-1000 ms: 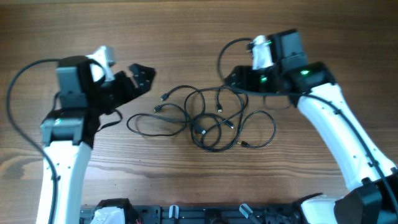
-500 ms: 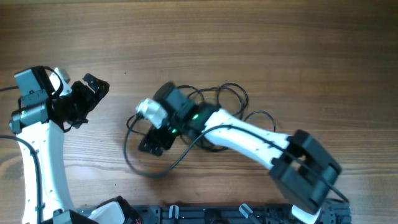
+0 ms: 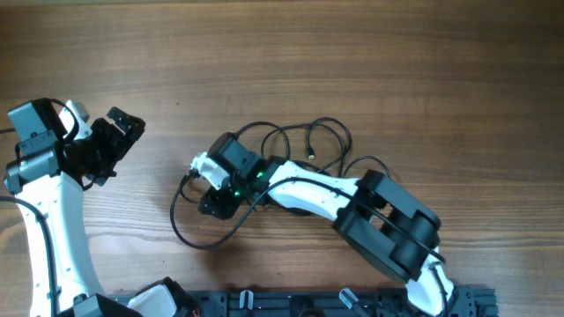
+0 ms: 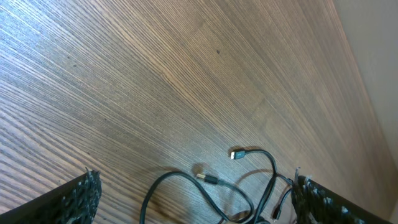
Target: Untangle cables
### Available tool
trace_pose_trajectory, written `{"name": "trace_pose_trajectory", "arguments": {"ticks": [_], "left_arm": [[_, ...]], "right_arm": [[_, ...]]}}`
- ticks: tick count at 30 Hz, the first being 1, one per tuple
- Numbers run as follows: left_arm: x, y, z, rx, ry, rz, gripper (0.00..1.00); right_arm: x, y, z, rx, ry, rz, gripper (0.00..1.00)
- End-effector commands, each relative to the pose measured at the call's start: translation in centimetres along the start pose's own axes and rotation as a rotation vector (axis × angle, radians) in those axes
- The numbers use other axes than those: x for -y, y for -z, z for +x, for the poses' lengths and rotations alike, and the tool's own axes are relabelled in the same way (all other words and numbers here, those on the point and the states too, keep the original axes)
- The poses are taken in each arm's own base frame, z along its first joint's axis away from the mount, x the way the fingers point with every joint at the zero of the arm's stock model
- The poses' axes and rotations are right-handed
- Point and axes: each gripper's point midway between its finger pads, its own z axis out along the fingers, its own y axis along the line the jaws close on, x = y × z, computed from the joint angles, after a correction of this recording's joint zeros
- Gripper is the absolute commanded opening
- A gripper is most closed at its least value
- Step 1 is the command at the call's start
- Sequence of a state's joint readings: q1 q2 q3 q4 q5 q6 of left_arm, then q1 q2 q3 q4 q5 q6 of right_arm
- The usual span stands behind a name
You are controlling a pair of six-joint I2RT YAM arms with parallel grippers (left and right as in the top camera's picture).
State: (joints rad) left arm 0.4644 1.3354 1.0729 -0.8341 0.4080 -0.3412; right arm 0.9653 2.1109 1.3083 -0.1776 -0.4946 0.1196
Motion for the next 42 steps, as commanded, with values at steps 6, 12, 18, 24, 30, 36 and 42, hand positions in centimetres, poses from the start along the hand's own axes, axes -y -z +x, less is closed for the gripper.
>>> {"name": "trace_pose_trajectory", "arguments": {"ticks": [6, 12, 18, 24, 30, 36, 42], "left_arm": [[-0.1, 0.2, -0.4, 0.012, -0.022, -0.008, 1.0], [-0.1, 0.2, -0.4, 0.012, -0.022, -0.008, 1.0], [-0.1, 0.2, -0.1, -0.002, -0.019, -0.007, 1.0], [4.5, -1.5, 4.5, -0.128, -0.17, 0.048, 0.97], [13.2, -2.8, 12.3, -0.24, -0.413, 0.199, 0.98], [17.2, -2.5, 17.1, -0.283, -0.576, 0.304, 1.0], [17.8, -2.3, 18.5, -0.304, -0.611, 0.32, 1.0]], "right_arm": [[1.9, 7.5, -6.9, 0.232, -0.209, 0.067, 0.05], [-4.2, 33.4, -16.8, 0.835, -0.145, -0.012, 0.05], [-4.0, 53.3, -14.1, 1.268, -0.164, 0.16, 0.05], [13.8, 55.1, -3.3, 1.1, -0.617, 0.683, 0.05], [26.2, 63.2, 9.6, 1.136, -0.963, 1.155, 0.04], [29.0, 72.2, 22.4, 1.222, -1.187, 1.638, 0.05], [36.3, 67.3, 32.2, 0.834, -1.38, 1.864, 0.07]]}}
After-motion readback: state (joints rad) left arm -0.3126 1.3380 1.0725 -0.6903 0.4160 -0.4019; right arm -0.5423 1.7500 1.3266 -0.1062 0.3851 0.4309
